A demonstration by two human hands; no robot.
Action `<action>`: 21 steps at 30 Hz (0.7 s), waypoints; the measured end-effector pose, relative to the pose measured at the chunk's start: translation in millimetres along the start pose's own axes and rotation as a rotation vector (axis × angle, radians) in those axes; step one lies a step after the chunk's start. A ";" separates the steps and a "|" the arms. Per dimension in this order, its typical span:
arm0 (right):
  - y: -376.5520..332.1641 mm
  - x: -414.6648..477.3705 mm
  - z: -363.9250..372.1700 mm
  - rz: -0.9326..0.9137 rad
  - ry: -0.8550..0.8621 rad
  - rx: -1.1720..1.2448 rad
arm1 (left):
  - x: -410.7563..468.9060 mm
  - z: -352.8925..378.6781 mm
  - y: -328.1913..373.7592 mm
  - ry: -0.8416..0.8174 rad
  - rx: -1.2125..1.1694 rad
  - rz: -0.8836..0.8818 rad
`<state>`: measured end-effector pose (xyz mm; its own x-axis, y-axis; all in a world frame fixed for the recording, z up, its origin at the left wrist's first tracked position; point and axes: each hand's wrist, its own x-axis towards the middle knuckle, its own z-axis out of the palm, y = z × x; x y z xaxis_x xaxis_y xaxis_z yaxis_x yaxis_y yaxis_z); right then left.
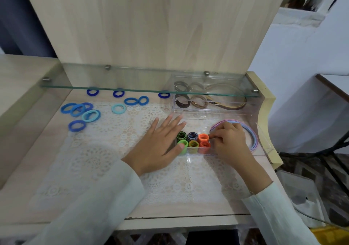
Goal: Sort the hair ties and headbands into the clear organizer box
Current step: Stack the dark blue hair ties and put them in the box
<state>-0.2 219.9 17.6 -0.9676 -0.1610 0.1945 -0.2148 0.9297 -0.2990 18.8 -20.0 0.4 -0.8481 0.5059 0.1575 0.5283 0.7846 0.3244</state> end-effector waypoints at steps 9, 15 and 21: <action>-15.8 2.1 -4.1 0.086 0.130 0.183 | -25.5 -7.5 -22.0 0.084 0.079 -0.238; -72.9 1.7 2.1 0.009 0.206 0.334 | -48.7 -18.2 -59.8 0.075 0.256 -0.457; -131.8 -0.2 22.1 -0.190 0.144 0.228 | -71.7 -21.4 -85.9 0.223 0.353 -0.515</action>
<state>25.4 90.1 36.4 -0.8821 -0.2606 0.3923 -0.4295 0.7871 -0.4428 33.4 -131.3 -18.7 -0.9638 -0.0214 0.2659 0.0029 0.9959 0.0907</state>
